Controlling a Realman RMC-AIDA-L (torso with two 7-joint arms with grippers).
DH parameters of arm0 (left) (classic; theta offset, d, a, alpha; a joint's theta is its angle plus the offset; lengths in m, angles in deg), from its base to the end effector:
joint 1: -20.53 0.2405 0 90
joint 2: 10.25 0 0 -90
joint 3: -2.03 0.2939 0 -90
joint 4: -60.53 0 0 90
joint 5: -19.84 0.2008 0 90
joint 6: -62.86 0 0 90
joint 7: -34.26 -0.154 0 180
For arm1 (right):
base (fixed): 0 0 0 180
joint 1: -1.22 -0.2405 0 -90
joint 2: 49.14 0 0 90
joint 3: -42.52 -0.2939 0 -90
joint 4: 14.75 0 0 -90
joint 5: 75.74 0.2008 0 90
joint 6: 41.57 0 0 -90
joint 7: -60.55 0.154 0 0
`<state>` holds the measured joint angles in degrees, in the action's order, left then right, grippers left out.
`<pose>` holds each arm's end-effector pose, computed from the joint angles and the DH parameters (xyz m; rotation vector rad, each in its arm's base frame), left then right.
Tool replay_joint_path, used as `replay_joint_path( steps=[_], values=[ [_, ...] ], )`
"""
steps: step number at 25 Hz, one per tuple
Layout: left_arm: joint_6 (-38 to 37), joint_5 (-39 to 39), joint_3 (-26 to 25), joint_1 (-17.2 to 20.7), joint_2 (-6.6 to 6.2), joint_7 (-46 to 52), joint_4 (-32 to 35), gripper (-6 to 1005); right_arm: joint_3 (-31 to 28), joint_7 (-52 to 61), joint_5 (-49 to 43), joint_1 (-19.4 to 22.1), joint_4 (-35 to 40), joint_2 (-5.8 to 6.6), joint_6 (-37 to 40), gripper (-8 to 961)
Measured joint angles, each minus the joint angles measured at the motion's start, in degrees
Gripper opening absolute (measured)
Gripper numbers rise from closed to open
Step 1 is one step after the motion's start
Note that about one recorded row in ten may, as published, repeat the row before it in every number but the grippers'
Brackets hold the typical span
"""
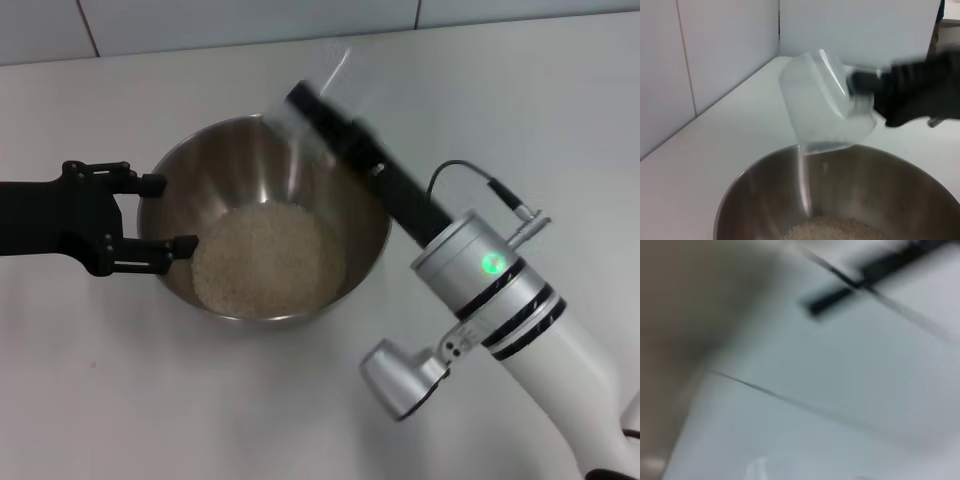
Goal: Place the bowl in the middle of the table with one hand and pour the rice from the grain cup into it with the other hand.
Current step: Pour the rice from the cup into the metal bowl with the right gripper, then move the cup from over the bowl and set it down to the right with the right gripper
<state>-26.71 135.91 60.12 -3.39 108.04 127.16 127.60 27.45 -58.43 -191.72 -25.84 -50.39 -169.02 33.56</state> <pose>-0.2512 0.3396 0.0053 -2.8342 -0.3386 -0.3070 0.1995 0.3034 -0.1157 -1.2278 -1.2851 -0.2517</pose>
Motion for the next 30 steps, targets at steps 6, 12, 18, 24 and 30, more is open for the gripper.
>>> replay_joint_path(
  steps=[6,12,18,24,30],
  values=[
    [0.0,-0.4,0.0,0.0,0.03,-0.1,0.0,824,-7.6,42.8,3.0,5.4,-5.3,0.30,2.4,93],
    [0.0,-0.4,0.0,-0.2,0.09,-0.2,0.0,824,-15.7,102.8,3.3,4.2,11.7,0.41,2.0,102],
    [0.2,-0.4,0.6,-0.3,0.18,-0.1,-0.3,824,-16.1,126.5,3.2,-2.3,24.7,0.47,-9.8,112],
    [0.4,-0.4,0.8,-0.8,0.18,-0.1,-0.4,824,-15.6,128.8,-1.1,-6.7,27.6,0.53,-20.8,121],
    [0.5,-0.4,0.9,-1.0,0.20,-0.2,-0.5,824,-15.6,128.8,-7.0,-8.8,27.5,0.54,-26.4,131]
  ],
)
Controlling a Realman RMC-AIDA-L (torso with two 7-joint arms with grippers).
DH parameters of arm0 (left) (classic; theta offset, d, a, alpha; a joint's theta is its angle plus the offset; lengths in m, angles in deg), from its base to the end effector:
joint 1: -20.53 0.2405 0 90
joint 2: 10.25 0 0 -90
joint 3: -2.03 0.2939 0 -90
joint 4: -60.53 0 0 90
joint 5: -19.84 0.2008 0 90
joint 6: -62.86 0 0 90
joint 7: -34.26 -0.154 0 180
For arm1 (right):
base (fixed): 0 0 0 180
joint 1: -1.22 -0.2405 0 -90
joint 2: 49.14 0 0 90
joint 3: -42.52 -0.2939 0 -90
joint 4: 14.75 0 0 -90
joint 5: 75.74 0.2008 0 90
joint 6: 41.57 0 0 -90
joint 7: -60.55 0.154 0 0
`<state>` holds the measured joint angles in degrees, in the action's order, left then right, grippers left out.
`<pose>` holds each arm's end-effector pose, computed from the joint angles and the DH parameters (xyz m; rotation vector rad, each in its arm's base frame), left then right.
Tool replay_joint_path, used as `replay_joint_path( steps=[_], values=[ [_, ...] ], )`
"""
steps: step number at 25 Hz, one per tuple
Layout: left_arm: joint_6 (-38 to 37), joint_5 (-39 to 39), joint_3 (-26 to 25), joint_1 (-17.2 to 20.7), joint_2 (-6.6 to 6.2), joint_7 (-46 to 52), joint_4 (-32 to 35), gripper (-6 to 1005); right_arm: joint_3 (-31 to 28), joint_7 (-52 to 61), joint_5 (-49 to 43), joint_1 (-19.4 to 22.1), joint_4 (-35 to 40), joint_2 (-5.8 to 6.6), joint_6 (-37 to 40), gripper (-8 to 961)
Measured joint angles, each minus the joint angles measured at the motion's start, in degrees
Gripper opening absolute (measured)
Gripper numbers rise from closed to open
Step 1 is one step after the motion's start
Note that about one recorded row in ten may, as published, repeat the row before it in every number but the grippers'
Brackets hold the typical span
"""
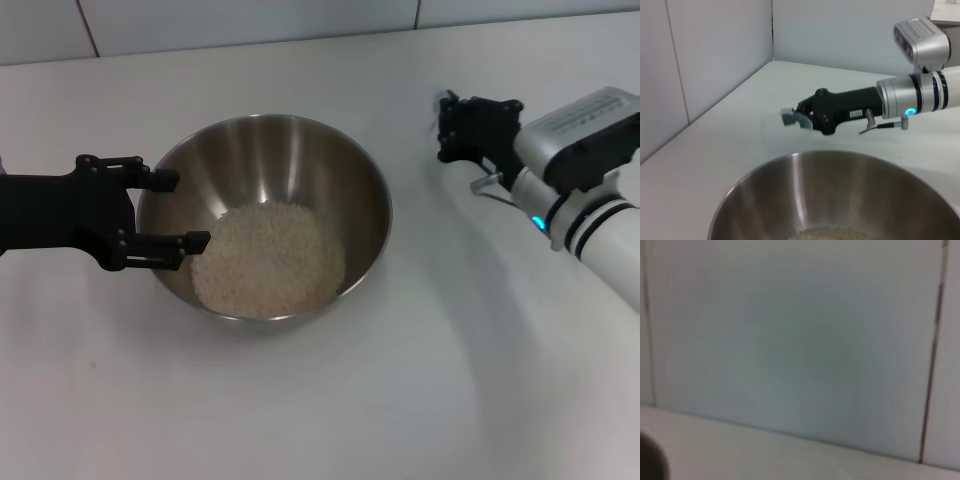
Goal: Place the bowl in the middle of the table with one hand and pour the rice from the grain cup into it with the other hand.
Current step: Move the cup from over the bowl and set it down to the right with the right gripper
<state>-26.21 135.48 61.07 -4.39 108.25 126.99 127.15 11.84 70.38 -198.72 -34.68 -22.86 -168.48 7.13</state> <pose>-0.2435 0.3433 0.0004 -2.8481 -0.3107 -0.3176 0.3161 0.3980 -0.0814 -1.9164 0.5747 0.5037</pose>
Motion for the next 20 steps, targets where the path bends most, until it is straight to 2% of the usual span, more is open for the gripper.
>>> replay_joint_path(
  steps=[9,17,20],
  values=[
    [0.1,-0.1,0.4,0.0,0.07,-0.1,-0.1,824,0.1,-0.2,-1.4,-0.5,-0.5,-0.17,-3.7,145],
    [0.2,-0.1,0.6,0.0,0.07,0.0,-0.2,824,0.4,-0.5,-1.6,2.9,-2.9,-0.03,-2.5,158],
    [0.2,-0.1,0.6,0.0,0.02,0.1,-0.2,824,0.4,-0.5,-1.6,4.7,-3.8,0.02,-1.4,272]
  ],
)
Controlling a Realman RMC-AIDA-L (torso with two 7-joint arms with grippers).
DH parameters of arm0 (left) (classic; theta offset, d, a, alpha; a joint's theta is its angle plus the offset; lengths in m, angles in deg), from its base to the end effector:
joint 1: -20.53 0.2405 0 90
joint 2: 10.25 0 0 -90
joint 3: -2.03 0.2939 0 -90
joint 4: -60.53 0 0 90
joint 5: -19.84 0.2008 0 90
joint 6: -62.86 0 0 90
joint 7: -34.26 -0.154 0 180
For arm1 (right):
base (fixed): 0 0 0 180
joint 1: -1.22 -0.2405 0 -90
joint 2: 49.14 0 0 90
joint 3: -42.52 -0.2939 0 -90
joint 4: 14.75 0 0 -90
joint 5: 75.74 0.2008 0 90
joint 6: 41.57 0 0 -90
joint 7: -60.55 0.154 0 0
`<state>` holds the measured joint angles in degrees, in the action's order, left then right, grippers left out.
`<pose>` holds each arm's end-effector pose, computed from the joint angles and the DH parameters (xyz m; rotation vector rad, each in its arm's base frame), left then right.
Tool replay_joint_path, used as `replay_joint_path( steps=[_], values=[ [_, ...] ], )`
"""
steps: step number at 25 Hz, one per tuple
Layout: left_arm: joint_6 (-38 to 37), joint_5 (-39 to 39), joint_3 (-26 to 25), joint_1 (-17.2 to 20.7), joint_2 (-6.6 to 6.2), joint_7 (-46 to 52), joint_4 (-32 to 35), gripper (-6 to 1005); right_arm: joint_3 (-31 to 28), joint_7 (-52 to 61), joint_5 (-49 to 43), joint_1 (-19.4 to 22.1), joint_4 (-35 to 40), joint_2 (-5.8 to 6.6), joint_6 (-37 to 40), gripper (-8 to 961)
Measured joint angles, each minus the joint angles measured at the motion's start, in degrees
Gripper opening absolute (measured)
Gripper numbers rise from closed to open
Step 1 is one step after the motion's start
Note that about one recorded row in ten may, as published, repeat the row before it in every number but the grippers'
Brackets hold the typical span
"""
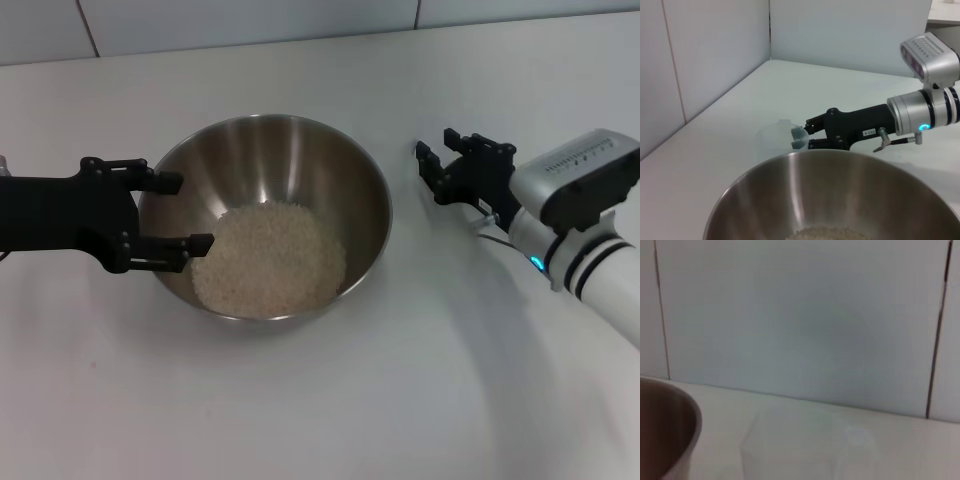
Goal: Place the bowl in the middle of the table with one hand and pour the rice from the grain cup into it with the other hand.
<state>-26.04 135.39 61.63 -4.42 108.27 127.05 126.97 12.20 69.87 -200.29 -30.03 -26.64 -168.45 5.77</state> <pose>-0.2428 0.3429 -0.0018 -2.8553 -0.3101 -0.3160 0.3314 0.3695 -0.0966 -1.9413 0.6503 0.4846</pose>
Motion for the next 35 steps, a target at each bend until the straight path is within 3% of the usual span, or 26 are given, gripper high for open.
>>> replay_joint_path(
  steps=[5,8,11,12,14,17,19,21,23,25,30,35],
  values=[
    [-0.3,0.1,0.0,0.0,-0.09,0.0,0.1,824,-0.5,0.4,0.0,5.0,-1.7,0.18,7.8,470],
    [-0.3,0.1,0.0,0.2,-0.13,0.0,0.2,824,-0.5,2.0,0.3,10.0,-1.7,0.50,20.8,597],
    [-0.3,0.1,0.0,0.4,-0.14,0.0,0.3,824,0.4,7.9,-1.8,12.5,0.4,1.72,33.6,644],
    [-0.3,0.1,0.0,0.4,-0.14,0.0,0.3,824,0.8,14.8,-5.9,12.3,4.1,3.00,40.8,659],
    [-0.3,0.1,0.0,0.5,-0.14,-0.1,0.4,824,0.9,17.7,-7.7,11.9,5.8,3.55,43.1,690],
    [-0.3,0.1,0.0,0.5,-0.14,-0.2,0.4,824,2.1,27.4,-15.3,7.9,14.5,4.66,50.4,737],
    [-0.2,0.1,0.0,0.6,-0.13,-0.2,0.4,824,5.3,32.4,-18.2,4.3,21.4,4.44,53.9,768],
    [-0.3,0.2,0.0,0.6,-0.13,-0.1,0.4,824,10.1,37.2,-18.8,1.0,29.3,3.08,56.1,774],
    [-0.3,0.3,0.0,0.6,-0.13,-0.1,0.4,824,15.3,42.0,-18.6,-2.4,38.7,0.84,57.7,781],
    [-0.3,0.5,0.0,0.4,-0.13,0.0,0.4,824,19.2,45.9,-18.4,-4.8,44.7,-0.21,58.6,792],
    [-0.2,0.6,0.0,0.5,-0.17,0.1,0.4,824,28.5,54.2,-16.0,-8.4,49.7,0.08,59.4,834],
    [-0.3,0.6,0.0,0.4,-0.20,0.7,0.5,824,43.3,61.8,-8.0,-8.4,54.2,-0.29,57.4,833]
  ],
)
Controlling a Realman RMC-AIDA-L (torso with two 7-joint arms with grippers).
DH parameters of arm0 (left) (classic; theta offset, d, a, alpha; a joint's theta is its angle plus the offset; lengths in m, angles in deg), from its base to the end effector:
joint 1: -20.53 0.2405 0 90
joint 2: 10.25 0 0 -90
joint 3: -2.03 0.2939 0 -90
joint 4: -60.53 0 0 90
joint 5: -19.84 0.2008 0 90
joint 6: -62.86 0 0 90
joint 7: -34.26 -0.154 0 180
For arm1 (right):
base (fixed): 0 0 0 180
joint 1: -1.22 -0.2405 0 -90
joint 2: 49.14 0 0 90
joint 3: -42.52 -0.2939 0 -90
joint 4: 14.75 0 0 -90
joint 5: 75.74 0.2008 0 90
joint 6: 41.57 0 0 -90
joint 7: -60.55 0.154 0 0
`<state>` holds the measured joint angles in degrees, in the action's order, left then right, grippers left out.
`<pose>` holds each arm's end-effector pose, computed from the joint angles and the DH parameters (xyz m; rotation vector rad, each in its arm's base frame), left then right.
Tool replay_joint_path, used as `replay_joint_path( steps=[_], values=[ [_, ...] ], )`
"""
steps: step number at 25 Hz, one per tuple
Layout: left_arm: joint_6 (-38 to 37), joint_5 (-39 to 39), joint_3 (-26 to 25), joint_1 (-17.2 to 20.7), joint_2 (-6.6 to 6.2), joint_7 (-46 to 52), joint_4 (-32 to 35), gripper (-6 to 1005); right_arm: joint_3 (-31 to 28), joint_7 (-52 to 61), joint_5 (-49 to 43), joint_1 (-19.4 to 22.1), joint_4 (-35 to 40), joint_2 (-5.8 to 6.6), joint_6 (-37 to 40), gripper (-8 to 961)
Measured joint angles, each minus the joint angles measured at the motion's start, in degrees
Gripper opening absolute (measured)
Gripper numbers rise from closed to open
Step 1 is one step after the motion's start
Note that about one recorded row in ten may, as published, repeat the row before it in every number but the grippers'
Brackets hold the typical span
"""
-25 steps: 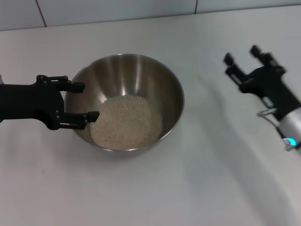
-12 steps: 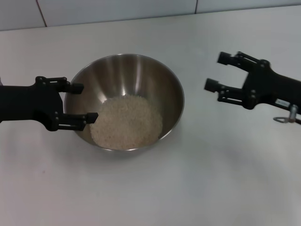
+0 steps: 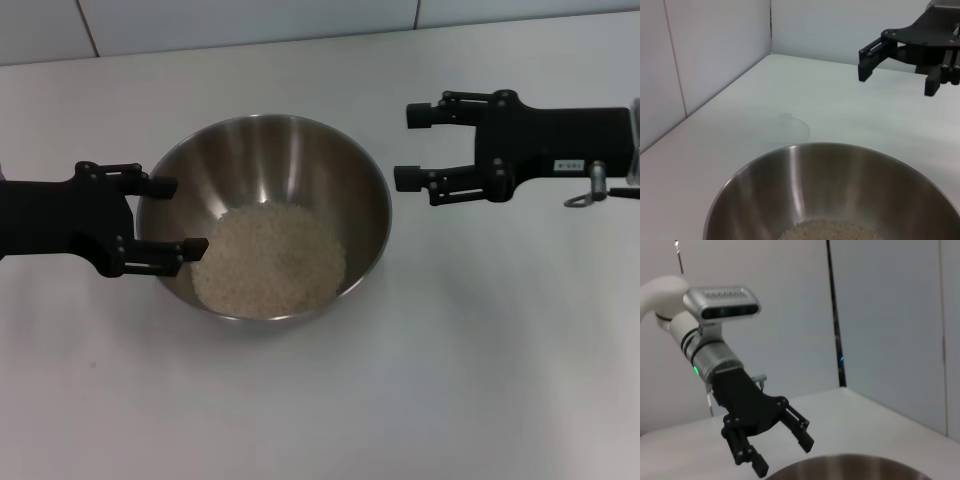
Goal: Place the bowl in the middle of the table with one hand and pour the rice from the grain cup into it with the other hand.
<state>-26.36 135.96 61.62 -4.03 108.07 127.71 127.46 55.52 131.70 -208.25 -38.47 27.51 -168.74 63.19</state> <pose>-0.2460 0.3412 0.0001 -2.8556 -0.3260 -0.2973 0.2520 0.3581 0.0103 -2.7504 0.3388 0.7913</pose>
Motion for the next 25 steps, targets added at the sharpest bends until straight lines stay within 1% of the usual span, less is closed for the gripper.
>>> replay_joint_path(
  steps=[3,6,8,11,15,25],
  values=[
    [0.0,0.0,0.0,0.0,-0.02,0.2,0.2,824,8.6,3.9,3.6,1.0,2.7,-0.09,-2.8,833],
    [-0.1,0.0,0.0,-0.1,-0.02,0.2,0.1,824,15.1,6.4,6.1,1.9,4.4,-0.14,-5.0,833],
    [0.0,0.0,0.0,-0.2,-0.02,0.2,0.1,824,18.3,7.2,8.1,2.7,5.4,-0.16,-6.1,834],
    [0.1,0.0,0.0,-0.2,-0.03,0.3,0.1,824,21.7,7.8,10.6,4.1,6.9,-0.18,-7.2,834],
    [0.0,0.0,0.0,-0.3,-0.02,0.3,0.1,824,24.0,8.6,12.5,5.3,8.2,-0.14,-7.7,834],
    [-0.1,0.0,0.0,-0.2,0.07,0.4,0.1,824,24.4,8.9,12.8,5.6,8.7,-0.17,-8.1,834]
  ],
)
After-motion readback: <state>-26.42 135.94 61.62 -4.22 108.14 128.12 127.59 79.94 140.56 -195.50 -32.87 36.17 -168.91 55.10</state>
